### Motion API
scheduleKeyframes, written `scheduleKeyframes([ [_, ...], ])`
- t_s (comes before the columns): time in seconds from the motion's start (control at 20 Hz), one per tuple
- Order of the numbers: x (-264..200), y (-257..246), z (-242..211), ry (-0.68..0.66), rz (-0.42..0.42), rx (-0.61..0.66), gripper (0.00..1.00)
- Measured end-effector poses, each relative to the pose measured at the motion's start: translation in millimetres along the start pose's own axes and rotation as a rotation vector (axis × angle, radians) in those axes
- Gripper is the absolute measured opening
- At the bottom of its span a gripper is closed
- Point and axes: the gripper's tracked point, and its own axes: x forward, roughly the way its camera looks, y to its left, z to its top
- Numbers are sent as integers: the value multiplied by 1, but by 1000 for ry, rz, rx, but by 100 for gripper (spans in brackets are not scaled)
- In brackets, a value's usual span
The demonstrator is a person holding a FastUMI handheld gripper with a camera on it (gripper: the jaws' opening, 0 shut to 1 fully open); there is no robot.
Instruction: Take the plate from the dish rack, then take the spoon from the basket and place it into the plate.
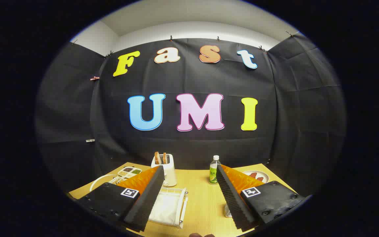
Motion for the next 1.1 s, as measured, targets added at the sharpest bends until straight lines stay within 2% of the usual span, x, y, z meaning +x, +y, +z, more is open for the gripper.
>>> scheduleKeyframes([
  [0.9, -17, 13, -9, 47, 5, -32, 97],
  [1.1, -9, 29, -20, 134, 22, -69, 97],
])
